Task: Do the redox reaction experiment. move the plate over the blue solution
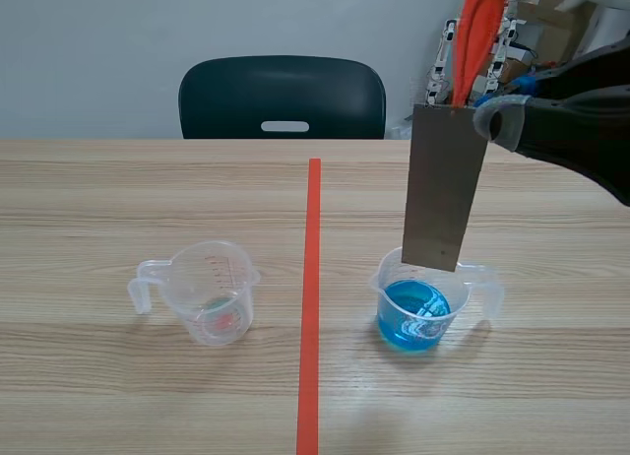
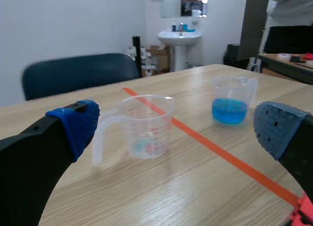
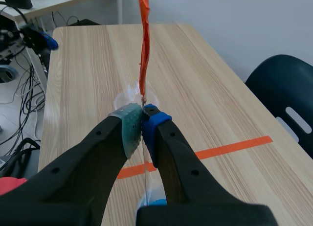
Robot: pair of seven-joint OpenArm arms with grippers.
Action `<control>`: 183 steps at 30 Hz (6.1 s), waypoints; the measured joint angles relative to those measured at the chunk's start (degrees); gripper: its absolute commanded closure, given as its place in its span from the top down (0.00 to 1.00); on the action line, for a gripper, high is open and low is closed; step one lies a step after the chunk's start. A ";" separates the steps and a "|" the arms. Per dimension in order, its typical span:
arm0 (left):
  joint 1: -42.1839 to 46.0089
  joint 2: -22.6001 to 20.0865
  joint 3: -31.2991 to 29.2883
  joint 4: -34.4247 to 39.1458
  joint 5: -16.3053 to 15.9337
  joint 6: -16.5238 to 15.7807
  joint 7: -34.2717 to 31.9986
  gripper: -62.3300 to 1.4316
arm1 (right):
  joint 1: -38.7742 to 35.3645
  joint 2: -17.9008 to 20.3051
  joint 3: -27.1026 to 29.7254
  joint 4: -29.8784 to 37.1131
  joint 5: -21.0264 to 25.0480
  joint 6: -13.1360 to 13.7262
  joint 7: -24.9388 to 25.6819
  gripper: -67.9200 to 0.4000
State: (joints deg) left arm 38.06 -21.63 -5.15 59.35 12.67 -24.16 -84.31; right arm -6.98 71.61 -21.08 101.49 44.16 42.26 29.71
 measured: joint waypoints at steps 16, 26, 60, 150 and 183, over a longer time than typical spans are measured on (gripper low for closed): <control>-11.17 -1.38 0.15 10.19 9.16 -15.56 17.05 0.58 | -0.52 -0.04 0.02 -11.34 -3.89 -0.02 7.72 0.01; -17.88 1.64 1.25 14.80 8.76 -15.63 31.56 0.12 | -0.52 -5.60 0.02 -11.76 -7.76 -0.02 7.76 0.01; -34.29 14.01 15.06 14.78 8.02 -15.63 59.63 0.09 | -0.52 -7.19 0.02 -9.18 -7.78 -0.02 7.74 0.01; -36.98 13.99 20.02 14.78 7.26 -15.63 61.77 0.09 | -0.52 -7.17 0.02 -9.18 -7.78 -0.02 7.74 0.01; -36.98 13.99 20.02 14.78 7.26 -15.63 61.77 0.09 | -0.52 -7.17 0.02 -9.18 -7.78 -0.02 7.74 0.01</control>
State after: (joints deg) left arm 1.08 -7.64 14.87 74.13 19.92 -39.79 -22.55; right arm -7.51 64.45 -21.06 92.31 36.38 42.24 37.45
